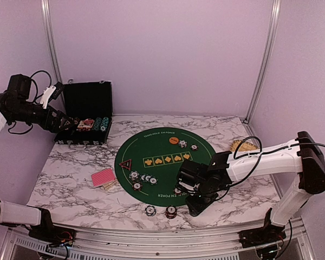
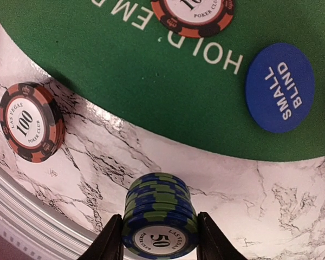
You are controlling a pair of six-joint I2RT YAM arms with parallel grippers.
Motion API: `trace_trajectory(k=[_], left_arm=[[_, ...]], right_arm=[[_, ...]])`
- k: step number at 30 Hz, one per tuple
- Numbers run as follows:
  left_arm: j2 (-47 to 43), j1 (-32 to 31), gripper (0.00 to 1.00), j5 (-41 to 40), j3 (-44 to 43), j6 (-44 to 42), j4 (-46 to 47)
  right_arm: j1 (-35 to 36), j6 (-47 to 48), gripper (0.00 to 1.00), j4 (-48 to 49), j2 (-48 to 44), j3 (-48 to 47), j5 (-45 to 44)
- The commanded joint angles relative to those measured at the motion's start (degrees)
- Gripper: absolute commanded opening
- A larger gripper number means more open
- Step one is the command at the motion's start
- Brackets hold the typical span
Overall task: Distribute texas hold em gaming equipment
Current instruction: Pick up the pile of poker chips from the pile of poker chips, then place the poker chips pile in the big blind area.
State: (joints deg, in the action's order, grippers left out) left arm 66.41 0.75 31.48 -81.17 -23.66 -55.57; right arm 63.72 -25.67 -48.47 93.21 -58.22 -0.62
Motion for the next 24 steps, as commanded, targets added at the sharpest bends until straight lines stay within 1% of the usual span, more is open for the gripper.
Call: trace_trajectory(k=[1, 7, 14, 19, 24], left_arm=[[-0.3, -0.2, 0.99, 0.4, -0.5, -0.7, -1.3], [-0.3, -0.2, 0.99, 0.7, -0.4, -0.6, -1.3], [-0.8, -0.3, 0.99, 0.6, -0.1, -0.8, -1.3], [-0.5, -0.2, 0.99, 1.1, 0.0, -0.8, -1.3], [-0.6, -0.2, 0.99, 1.0, 0.5, -0.8, -1.3]], right_arm=[[0.3, 0.2, 0.41, -1.4, -0.9, -2.0, -1.9], [0.3, 0.5, 0.40, -3.4, -1.4, -3.6, -2.6], [-0.3, 2.0, 0.39, -7.4, -1.3, -8.5, -5.5], [-5.3, 5.1, 0.38, -8.5, -0.2, -14.1, -8.0], [-13.1, 9.5, 0.35, -6.1, 3.9, -22.0, -10.7]])
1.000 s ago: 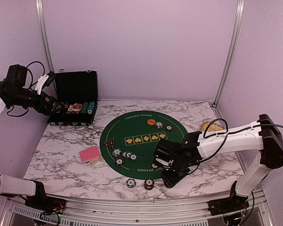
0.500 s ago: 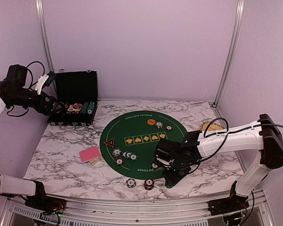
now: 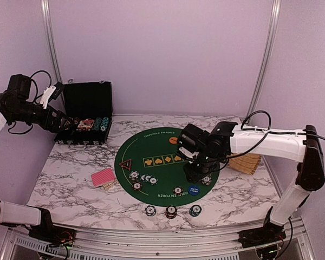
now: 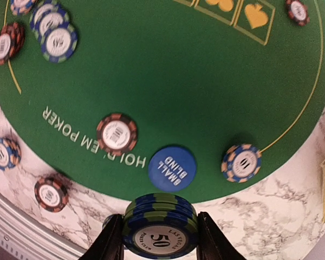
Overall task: Distribute texas hold em gaming equipment
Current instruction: Place the poker chips pile in the big blind area.
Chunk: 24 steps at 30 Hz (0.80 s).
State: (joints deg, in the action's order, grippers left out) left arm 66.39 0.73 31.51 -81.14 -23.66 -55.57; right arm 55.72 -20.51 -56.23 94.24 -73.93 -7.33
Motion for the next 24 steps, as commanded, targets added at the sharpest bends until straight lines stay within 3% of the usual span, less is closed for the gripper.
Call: trace_trajectory(k=[1, 10, 24], left_arm=[[-0.7, -0.2, 0.99, 1.0, 0.6, -0.8, -1.3], [-1.6, -0.2, 0.99, 0.1, 1.0, -0.9, -1.3], [-1.4, -0.2, 0.99, -0.7, 1.2, -1.2, -1.3]], right_arm=[[-6.7, 5.1, 0.35, 2.4, 4.1, -7.8, -4.0], [-19.4, 10.7, 0.32, 7.0, 19.6, -24.5, -4.3], [-26.9, 11.5, 0.29, 7.2, 37.2, -45.8, -2.5]])
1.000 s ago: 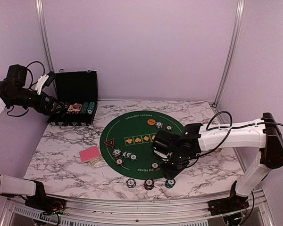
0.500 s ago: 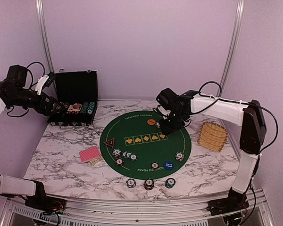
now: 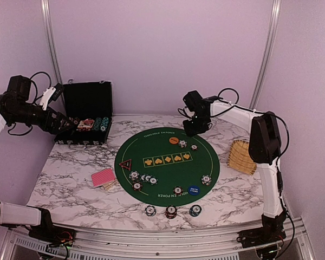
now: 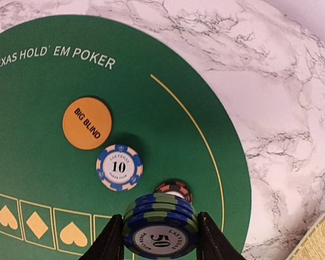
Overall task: Distribute texas hold em gaming equipment
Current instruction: Place the poker chips pile in the big blind area.
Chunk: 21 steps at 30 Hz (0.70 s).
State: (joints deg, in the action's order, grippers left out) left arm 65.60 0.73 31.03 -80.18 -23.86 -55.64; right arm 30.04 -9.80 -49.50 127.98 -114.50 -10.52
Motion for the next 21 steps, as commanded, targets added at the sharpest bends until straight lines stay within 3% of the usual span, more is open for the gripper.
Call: trace_trajectory(k=[1, 21], left_arm=[[-0.7, -0.2, 0.99, -0.3, 0.2, -1.1, -1.2], [-1.5, -0.2, 0.99, -1.7, 0.6, -2.2, -1.7]], right_arm=[[-1.4, 0.9, 0.29, 0.2, 4.5, -6.0, 0.4], [-3.1, -0.3, 0.26, 3.4, 10.3, -7.2, 0.6]])
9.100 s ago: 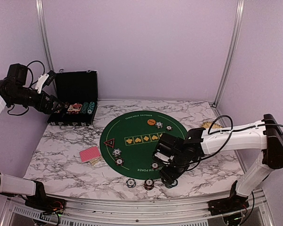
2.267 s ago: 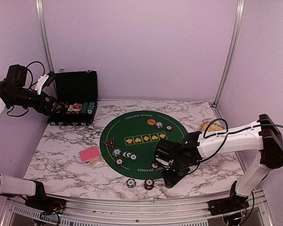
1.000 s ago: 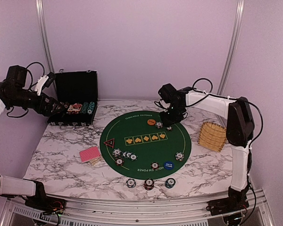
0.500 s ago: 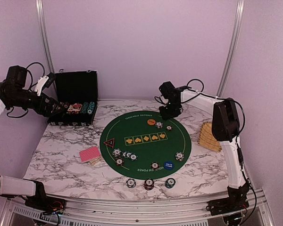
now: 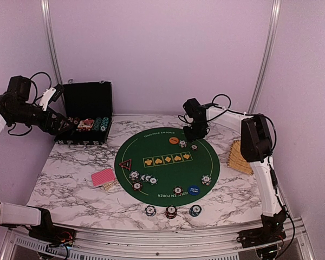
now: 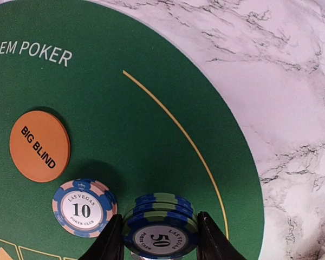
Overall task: Distribute texas hold em gaming equipment
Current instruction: Place the poker chips pile in the big blind area.
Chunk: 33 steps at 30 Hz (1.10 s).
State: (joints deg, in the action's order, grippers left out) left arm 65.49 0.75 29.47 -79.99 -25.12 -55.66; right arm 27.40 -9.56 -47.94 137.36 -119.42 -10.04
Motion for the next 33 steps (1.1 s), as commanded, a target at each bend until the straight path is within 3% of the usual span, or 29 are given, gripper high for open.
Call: trace_trajectory(k=[1, 13, 24, 33], left_arm=[[-1.4, -0.2, 0.99, 0.0, 0.4, -0.9, -1.7], [-1.8, -0.2, 0.99, -0.2, 0.2, -1.0, -1.9], [-1.9, -0.2, 0.99, 0.0, -0.2, -1.0, -2.1], [-2.1, -0.2, 0.99, -0.2, 0.0, -1.0, -2.2]], right_arm=[[-0.6, -0.6, 0.26, 1.8, 1.2, -2.4, 0.2], [-1.2, -1.0, 0.29, 1.9, 4.3, -3.8, 1.2], [-1.4, -0.4, 0.65, -1.0, 3.0, -8.3, 0.2], [0.5, -0.4, 0.70, -1.0, -7.5, -3.1, -2.4]])
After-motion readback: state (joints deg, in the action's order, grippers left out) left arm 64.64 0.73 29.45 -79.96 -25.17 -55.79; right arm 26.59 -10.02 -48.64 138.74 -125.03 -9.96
